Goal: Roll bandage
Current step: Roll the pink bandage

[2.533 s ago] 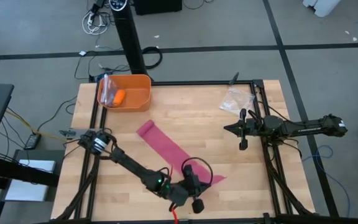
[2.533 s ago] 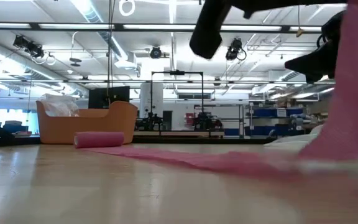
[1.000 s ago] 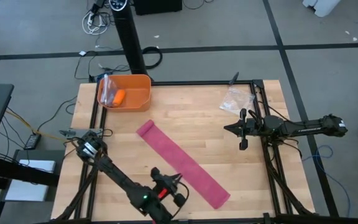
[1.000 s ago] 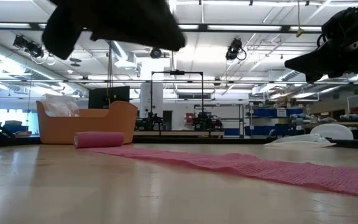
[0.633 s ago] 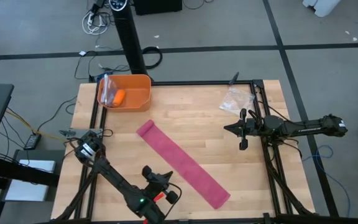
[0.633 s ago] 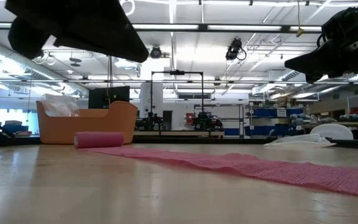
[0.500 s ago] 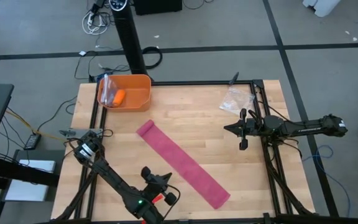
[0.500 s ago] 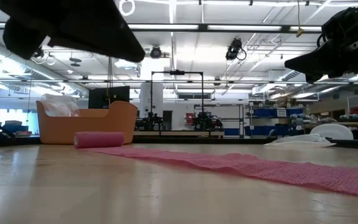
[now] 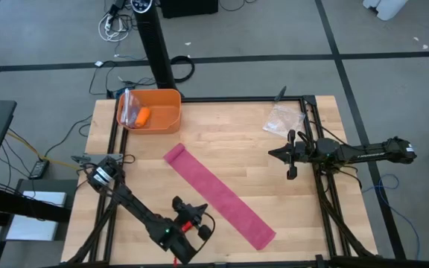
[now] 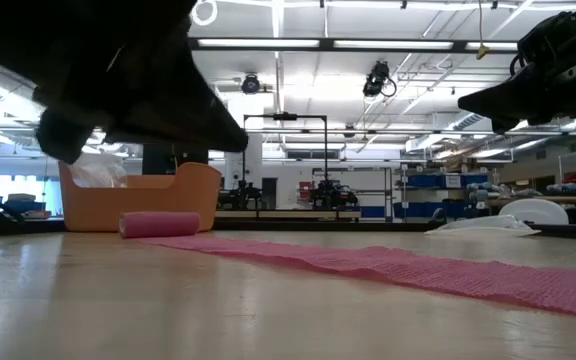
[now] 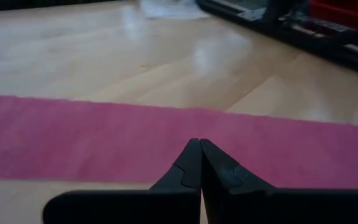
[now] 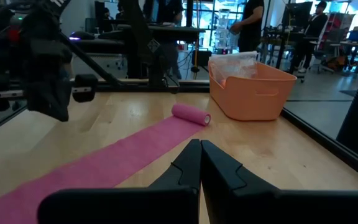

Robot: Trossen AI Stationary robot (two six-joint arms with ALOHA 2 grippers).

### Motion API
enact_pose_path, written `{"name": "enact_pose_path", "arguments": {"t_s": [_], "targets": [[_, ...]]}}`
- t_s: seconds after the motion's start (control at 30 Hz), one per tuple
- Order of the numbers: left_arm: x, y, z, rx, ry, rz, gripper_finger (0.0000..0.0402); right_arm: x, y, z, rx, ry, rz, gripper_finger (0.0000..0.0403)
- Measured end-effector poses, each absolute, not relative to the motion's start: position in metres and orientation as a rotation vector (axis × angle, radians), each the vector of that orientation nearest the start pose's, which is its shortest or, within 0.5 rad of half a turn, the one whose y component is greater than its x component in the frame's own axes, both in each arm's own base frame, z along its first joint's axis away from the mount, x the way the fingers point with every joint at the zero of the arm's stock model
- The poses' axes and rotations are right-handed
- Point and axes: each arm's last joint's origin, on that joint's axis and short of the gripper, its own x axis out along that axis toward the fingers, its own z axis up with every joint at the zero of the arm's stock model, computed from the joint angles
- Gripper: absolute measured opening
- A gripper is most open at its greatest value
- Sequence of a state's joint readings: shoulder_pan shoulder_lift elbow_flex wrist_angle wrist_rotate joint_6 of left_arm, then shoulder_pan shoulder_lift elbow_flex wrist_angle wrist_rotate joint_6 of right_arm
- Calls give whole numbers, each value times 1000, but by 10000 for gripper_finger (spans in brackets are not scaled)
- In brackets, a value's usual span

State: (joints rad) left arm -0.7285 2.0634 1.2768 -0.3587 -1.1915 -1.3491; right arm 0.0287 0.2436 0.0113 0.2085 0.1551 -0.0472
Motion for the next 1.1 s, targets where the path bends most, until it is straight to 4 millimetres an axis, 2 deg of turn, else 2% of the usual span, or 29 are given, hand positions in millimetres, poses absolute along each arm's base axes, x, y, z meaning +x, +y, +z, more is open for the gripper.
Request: {"name": "enact_pose_path", "arguments": {"t_s": [0.23, 0.37, 0.43, 0.6, 0.77, 0.9, 1.1], "targets": [[303, -220, 150, -303, 204, 533, 1, 112, -1, 167, -49, 27, -126, 8], [289, -192, 159, -280, 130, 406, 1, 112, -1, 167, -49, 27, -126, 8], [273, -176, 162, -274, 86, 378, 1, 112, -1, 167, -49, 27, -126, 8], [227, -138, 160, -300, 55, 422, 1, 112, -1, 167, -49, 27, -126, 8], [193, -111, 161, -311, 32, 487, 1, 112, -1, 167, -49, 27, -126, 7], [176, -94, 153, -318, 64, 562, 1, 112, -1, 167, -50, 27, -126, 9], [162, -74, 128, -360, 198, 677, 6, 112, -1, 167, -49, 27, -126, 6]]}}
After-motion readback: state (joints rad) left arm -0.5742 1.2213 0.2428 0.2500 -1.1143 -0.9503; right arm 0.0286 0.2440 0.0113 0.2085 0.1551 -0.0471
